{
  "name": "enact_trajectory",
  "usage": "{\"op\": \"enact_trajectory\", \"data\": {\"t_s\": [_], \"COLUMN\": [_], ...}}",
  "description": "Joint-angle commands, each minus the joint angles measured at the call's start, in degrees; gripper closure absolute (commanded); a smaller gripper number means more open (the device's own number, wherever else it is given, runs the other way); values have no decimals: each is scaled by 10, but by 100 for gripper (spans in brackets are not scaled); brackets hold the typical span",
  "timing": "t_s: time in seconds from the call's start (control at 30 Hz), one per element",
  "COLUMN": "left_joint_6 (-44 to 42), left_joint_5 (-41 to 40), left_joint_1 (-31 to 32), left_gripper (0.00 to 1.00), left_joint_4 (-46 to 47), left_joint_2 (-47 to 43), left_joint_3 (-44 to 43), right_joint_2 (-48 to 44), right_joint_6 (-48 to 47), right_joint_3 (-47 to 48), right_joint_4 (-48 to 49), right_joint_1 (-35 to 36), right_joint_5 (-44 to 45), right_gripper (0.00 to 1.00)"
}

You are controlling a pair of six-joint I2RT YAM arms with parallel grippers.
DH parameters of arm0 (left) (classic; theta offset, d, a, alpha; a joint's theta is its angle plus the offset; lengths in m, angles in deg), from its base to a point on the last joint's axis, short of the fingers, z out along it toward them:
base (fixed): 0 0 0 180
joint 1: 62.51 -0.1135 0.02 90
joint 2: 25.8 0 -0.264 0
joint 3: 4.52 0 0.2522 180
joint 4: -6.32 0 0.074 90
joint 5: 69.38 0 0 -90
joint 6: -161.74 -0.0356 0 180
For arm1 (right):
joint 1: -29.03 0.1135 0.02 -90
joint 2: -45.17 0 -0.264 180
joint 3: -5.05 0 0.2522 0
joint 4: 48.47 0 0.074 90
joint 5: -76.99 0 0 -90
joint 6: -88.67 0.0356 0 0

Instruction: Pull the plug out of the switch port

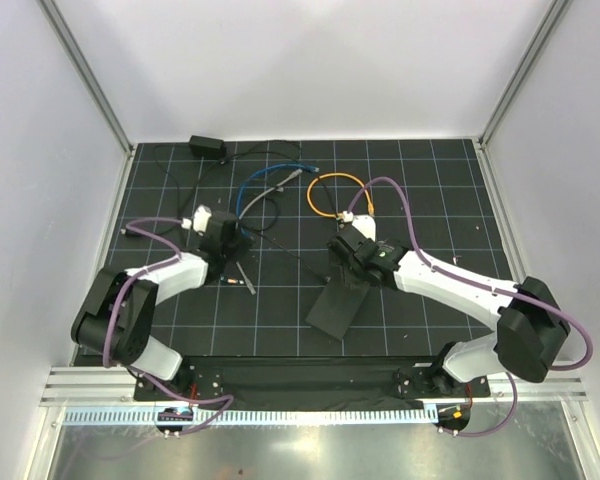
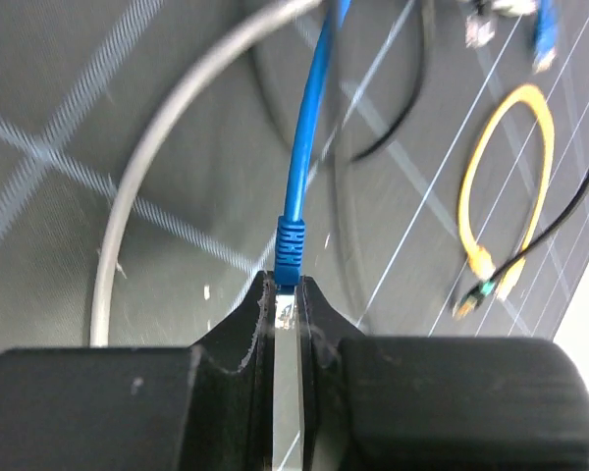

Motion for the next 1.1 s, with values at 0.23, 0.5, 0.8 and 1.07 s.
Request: {"op": "enact_trajectory", "data": {"t_s": [0.23, 0.5, 0.8, 1.07], "left_joint_6": [-106, -92, -25, 28], "left_joint_5": [-9, 61, 90, 86], "left_joint_1": [-29, -27, 88, 167], "left_gripper": [68, 54, 53, 57], "left_joint_4": [-91, -99, -48, 87], "left_joint_2": [-76, -175, -222, -100], "left_joint_3": [-10, 26, 56, 69], "right_joint_2": [16, 42, 66, 74], "right_joint_6": [-3, -18, -7, 10], "right_joint_3": [0, 24, 22, 6], "right_joint_4": [34, 26, 48, 70], "right_joint_1": [0, -1, -6, -22], "right_joint_5": [-8, -3, -32, -40], "right_gripper": [18, 17, 17, 21]}}
